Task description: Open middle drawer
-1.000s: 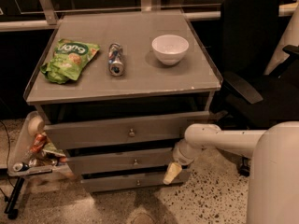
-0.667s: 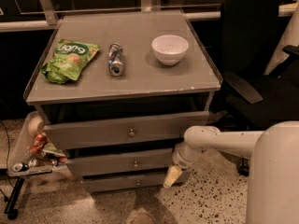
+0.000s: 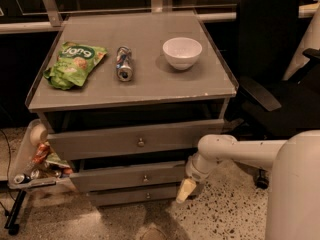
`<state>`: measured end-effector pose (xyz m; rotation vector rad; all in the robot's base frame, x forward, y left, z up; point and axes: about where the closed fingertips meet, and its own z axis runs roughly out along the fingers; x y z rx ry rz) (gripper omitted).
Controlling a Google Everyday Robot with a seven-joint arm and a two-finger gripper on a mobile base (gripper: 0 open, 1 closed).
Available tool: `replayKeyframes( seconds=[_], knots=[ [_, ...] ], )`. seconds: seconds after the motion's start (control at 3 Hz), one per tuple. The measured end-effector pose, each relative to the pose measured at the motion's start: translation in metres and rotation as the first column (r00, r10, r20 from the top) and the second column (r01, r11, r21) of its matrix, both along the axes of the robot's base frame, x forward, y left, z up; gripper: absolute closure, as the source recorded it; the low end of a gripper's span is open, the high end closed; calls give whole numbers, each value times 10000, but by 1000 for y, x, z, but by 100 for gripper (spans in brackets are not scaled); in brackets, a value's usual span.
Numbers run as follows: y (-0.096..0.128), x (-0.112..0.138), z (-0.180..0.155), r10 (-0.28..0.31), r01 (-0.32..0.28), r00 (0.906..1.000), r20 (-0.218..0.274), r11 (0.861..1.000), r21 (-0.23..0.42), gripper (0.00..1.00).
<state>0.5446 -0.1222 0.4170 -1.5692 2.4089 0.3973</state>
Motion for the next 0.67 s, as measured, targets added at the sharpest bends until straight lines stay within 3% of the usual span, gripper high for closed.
replayKeyframes(
  seconds=[0.67],
  knots=[
    [-1, -9, 5, 25, -26, 9998, -195, 10000, -38, 0]
  ],
)
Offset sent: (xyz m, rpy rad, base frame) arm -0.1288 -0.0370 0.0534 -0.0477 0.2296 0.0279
